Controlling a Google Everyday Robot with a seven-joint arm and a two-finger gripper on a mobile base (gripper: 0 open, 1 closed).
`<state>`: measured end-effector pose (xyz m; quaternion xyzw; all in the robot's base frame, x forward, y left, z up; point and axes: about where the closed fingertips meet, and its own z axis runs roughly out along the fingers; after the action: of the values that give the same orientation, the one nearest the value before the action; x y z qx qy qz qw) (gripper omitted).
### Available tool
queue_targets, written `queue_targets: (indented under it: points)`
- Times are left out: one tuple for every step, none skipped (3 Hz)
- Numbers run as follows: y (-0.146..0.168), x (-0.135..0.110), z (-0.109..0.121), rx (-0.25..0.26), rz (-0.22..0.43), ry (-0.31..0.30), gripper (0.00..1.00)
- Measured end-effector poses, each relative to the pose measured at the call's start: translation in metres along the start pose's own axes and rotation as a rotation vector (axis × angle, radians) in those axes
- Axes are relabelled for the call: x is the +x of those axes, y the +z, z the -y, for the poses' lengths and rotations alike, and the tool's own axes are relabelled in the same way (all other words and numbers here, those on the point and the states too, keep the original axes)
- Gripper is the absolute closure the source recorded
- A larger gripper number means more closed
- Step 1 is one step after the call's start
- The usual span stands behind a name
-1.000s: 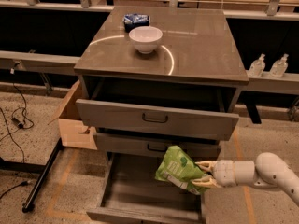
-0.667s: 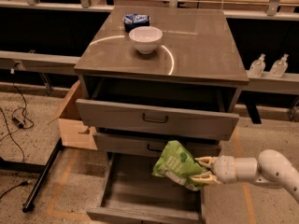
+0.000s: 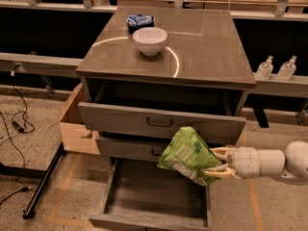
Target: Pick green rice chip bag from bottom drawer and place on counter
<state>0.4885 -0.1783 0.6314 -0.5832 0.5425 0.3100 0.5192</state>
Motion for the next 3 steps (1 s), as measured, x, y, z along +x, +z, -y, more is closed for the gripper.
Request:
queue_targets:
  points:
    - [-0.025, -0.065, 0.009, 0.027, 0.019, 0.005, 1.0]
    - [-0.042, -0.135, 0.047, 0.08, -0.03, 0.017, 1.0]
    - [-0.043, -0.187, 0.094, 0.105, -0.099, 0.018, 1.0]
